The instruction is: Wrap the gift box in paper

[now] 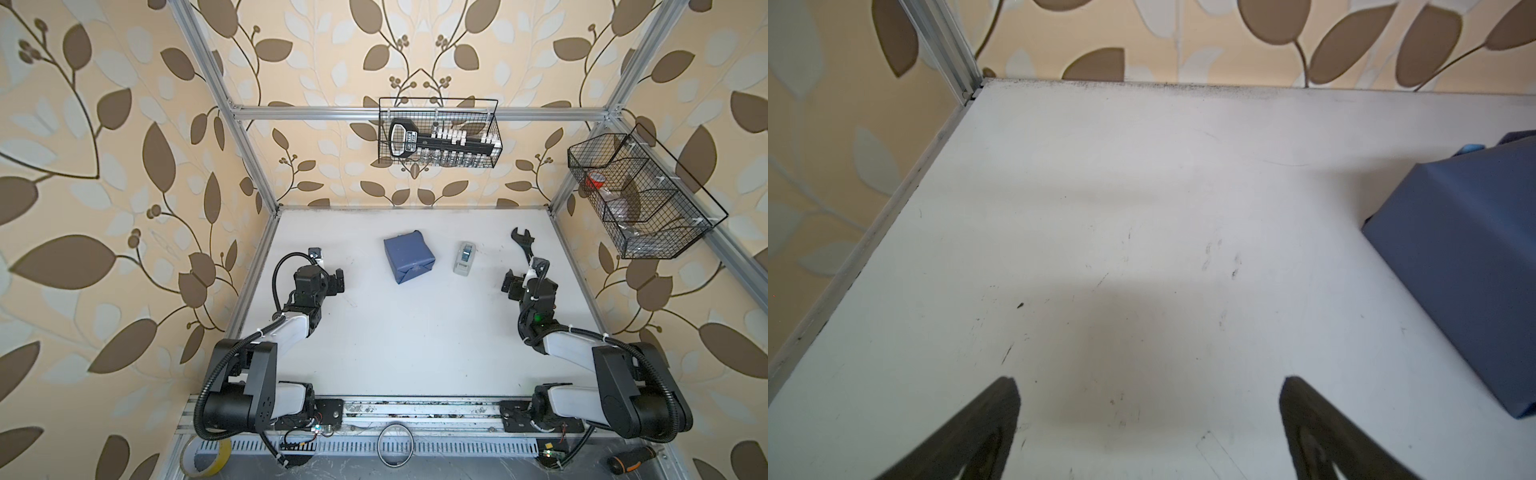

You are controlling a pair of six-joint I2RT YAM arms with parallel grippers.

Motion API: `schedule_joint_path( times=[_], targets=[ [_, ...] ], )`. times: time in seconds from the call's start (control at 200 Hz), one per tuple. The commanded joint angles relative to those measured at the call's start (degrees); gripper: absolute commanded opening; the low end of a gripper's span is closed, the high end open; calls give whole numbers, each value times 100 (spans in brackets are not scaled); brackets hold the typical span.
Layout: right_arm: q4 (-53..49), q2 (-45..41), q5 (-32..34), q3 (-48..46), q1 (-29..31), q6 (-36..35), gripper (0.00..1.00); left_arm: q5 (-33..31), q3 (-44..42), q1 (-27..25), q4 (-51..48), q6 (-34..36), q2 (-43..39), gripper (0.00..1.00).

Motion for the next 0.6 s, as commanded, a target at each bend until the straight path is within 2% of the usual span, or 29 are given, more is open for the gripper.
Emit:
schedule_joint_path(
  times=[0.0,0.15,0.22,0.29,0.33,0.365,0.395,0.42,0.465,0.52,0.595],
  targets=[
    [680,-92,-269,-316,-19,-211,100,223,-128,-28,458,170,-167,99],
    [970,-86,-343,-458,15,-284,100,364,-307,3,729,113,225,99],
    [1022,-92,-323,-486,42,-306,100,378,-453,12,1248,188,445,99],
    [1275,-67,-420,-622,46,-344,100,300,-508,9,1750,181,1007,99],
    [1749,110,-385,-820,43,-302,100,231,-450,24,2043,176,1312,99],
    [2451,382,-292,-965,63,-390,100,391,-371,125,1798,82,1255,99],
    [1959,249,-245,-894,69,-313,100,423,-255,182,1406,18,1188,99],
    [1594,103,-327,-791,12,-210,100,425,-281,196,1535,29,1246,99],
    [2113,302,-532,-865,-104,-245,100,422,-273,204,1584,29,1276,99],
    [1725,130,-491,-842,-109,-161,100,434,-267,212,1502,13,1234,99],
    [2062,224,-445,-916,-73,-242,100,431,-282,210,1494,19,1202,99]
  ],
)
